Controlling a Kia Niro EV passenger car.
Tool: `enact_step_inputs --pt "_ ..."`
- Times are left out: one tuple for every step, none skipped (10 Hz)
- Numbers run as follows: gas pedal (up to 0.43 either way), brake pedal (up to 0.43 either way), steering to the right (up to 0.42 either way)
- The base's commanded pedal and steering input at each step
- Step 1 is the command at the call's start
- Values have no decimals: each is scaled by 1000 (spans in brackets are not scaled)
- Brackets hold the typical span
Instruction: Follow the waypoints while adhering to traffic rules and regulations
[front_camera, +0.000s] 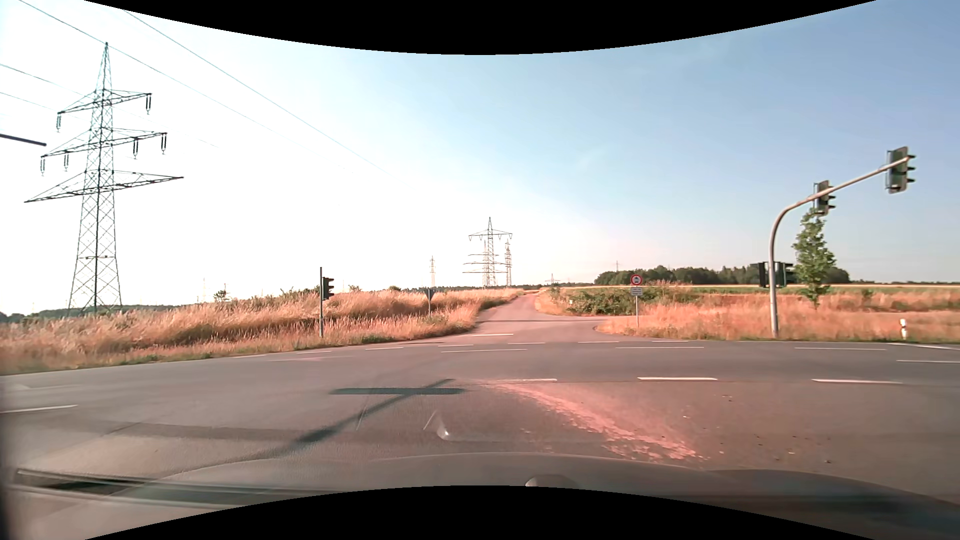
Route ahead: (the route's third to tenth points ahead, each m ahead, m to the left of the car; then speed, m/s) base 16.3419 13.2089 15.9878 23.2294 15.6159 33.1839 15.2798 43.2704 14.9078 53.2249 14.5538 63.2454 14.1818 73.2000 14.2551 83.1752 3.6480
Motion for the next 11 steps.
enact_step_inputs --pt "220 0 -262" --pt "220 0 -272" --pt "220 0 -283" --pt "220 0 -286" --pt "220 0 -286" --pt "220 0 -286" --pt "220 0 -286" --pt "220 0 -286" --pt "220 0 -286" --pt "220 0 -286" --pt "220 0 -285"
